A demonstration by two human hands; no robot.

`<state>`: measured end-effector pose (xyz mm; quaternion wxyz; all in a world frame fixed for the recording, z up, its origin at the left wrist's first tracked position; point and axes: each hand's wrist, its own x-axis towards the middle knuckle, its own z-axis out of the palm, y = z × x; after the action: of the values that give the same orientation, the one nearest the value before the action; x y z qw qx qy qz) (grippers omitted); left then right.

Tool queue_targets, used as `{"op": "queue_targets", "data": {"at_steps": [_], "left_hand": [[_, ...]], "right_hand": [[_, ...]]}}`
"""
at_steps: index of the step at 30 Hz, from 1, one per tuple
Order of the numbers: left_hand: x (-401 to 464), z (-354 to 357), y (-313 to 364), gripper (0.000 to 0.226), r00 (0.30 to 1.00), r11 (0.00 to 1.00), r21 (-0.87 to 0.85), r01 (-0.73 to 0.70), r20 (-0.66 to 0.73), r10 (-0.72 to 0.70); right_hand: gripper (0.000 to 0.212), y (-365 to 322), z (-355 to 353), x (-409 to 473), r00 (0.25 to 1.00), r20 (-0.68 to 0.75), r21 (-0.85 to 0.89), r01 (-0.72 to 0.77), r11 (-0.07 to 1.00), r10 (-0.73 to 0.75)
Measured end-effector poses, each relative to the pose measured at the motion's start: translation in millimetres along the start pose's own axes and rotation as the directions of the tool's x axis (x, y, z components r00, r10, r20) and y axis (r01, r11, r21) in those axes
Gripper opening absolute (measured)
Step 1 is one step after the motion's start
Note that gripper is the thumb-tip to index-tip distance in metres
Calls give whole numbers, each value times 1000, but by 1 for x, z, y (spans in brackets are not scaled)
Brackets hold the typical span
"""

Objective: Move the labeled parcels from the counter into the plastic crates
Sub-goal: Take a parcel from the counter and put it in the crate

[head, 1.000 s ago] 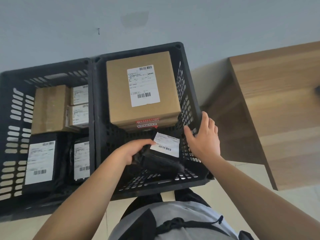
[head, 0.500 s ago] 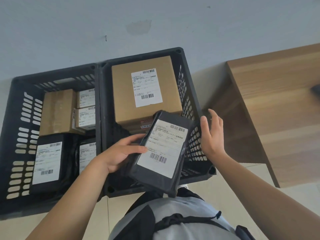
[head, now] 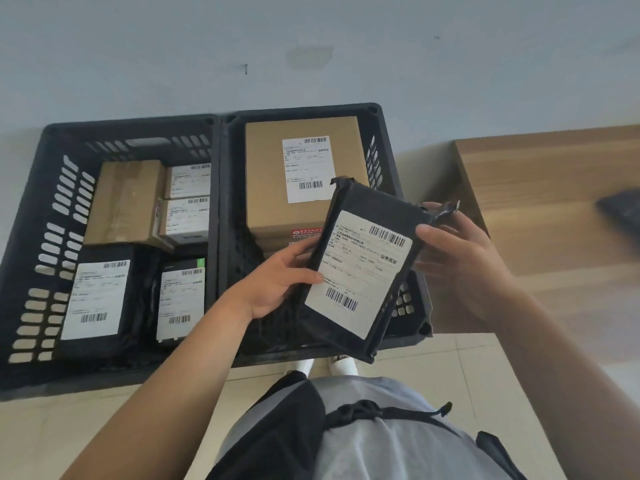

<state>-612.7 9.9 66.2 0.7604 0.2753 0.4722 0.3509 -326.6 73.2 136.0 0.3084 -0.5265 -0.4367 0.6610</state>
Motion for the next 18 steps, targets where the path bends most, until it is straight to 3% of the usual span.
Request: {"op": "queue_targets", "data": {"at_steps": [4, 8, 13, 15, 18], "left_hand": [[18, 2, 8, 53, 1000, 984, 177, -5, 25, 0], [38, 17, -6, 68, 962, 900, 435, 18, -254, 103], [49, 35, -52, 133, 992, 885, 465, 0, -115, 60], [64, 41, -62, 139, 985, 919, 392, -26, -146, 91], [89, 42, -66, 130, 962, 938, 343, -50, -235, 137]], "right_hand": [[47, -11, 4, -1, 997, -79, -94, -34, 995, 26], [49, 13, 28, -1, 936, -353, -215, -68, 974, -13], [67, 66, 66, 6, 913, -382, -496, -73, 865, -141], [69, 84, 77, 12, 912, -388, -502, -91, 860, -130], [71, 101, 82, 21, 904, -422, -472, -152, 868, -71]]}}
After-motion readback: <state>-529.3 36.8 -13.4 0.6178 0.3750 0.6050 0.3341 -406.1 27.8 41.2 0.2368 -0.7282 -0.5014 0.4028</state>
